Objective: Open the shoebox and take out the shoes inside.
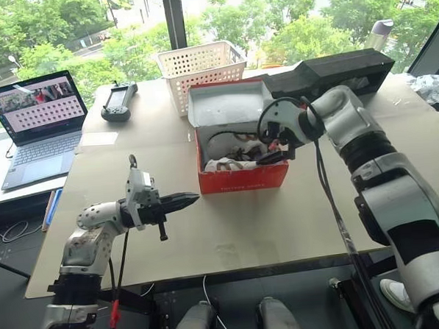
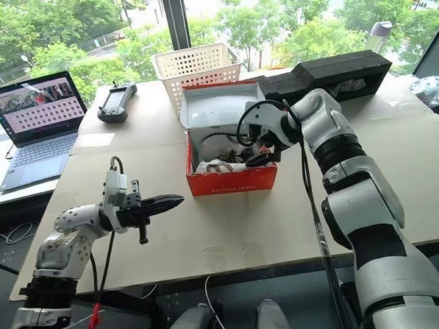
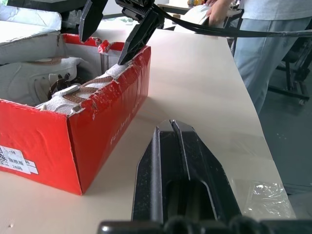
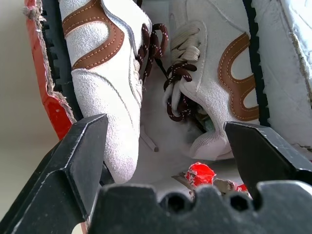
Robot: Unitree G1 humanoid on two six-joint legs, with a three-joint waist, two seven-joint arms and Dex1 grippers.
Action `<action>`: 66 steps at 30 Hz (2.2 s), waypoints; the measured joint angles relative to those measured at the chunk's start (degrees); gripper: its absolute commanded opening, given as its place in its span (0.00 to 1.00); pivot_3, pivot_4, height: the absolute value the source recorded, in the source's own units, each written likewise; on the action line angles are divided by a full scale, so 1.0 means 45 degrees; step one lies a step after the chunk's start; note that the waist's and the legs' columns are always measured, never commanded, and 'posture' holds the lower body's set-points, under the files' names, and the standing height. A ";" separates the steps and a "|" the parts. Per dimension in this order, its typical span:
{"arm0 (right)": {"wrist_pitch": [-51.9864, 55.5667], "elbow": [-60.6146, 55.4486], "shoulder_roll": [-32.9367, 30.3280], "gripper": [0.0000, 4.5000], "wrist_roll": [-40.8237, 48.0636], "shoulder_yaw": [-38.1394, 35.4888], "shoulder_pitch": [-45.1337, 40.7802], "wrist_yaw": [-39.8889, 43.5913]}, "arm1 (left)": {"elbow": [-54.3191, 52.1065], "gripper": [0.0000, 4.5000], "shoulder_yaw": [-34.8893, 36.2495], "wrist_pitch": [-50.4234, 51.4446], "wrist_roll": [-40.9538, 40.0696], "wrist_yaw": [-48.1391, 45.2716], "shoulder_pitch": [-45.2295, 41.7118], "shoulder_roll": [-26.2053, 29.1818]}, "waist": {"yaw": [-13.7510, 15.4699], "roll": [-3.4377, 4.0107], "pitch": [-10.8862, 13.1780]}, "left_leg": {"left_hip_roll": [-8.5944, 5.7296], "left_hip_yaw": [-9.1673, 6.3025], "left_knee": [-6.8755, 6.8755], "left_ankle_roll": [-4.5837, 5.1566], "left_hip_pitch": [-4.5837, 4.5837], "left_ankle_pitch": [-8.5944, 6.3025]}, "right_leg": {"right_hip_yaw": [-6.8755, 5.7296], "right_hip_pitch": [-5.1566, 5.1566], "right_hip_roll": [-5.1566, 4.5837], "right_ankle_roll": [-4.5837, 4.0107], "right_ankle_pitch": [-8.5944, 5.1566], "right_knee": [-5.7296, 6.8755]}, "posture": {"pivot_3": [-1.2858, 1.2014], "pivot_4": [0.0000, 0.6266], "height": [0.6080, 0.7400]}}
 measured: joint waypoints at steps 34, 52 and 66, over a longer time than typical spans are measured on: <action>0.0867 -0.1760 0.0224 0.99 -0.0253 0.0048 0.1282 0.1046 | 0.0285 0.00 -0.0002 0.0002 0.0225 0.0445 -0.0345 0.0080 | -0.0005 0.0000 0.0000 | 0.0000 0.0003 0.0003 -0.0004 -0.0001 0.0001 | 0.0005 0.0000 0.0002 -0.0002 0.0010 0.0004 | 0.52 0.24 0.99; 0.0986 0.0165 0.1028 0.99 -0.0023 -0.0473 -0.0245 0.0422 | 0.0156 0.00 -0.0002 0.0278 0.0224 0.0576 -0.0309 0.0211 | 0.0023 0.0001 0.0001 | -0.0001 0.0005 -0.0002 -0.0013 -0.0002 0.0002 | 0.0010 -0.0008 0.0015 -0.0006 0.0030 0.0006 | 0.52 0.24 0.99; 0.0110 0.0628 0.1011 0.99 -0.0227 -0.0463 -0.0134 0.0605 | -0.0049 0.00 -0.0002 0.0354 0.0247 0.0853 -0.0245 0.0250 | -0.0011 0.0001 0.0000 | 0.0007 0.0005 -0.0002 -0.0021 0.0000 0.0007 | 0.0012 -0.0005 0.0029 -0.0013 0.0037 0.0006 | 0.52 0.24 0.99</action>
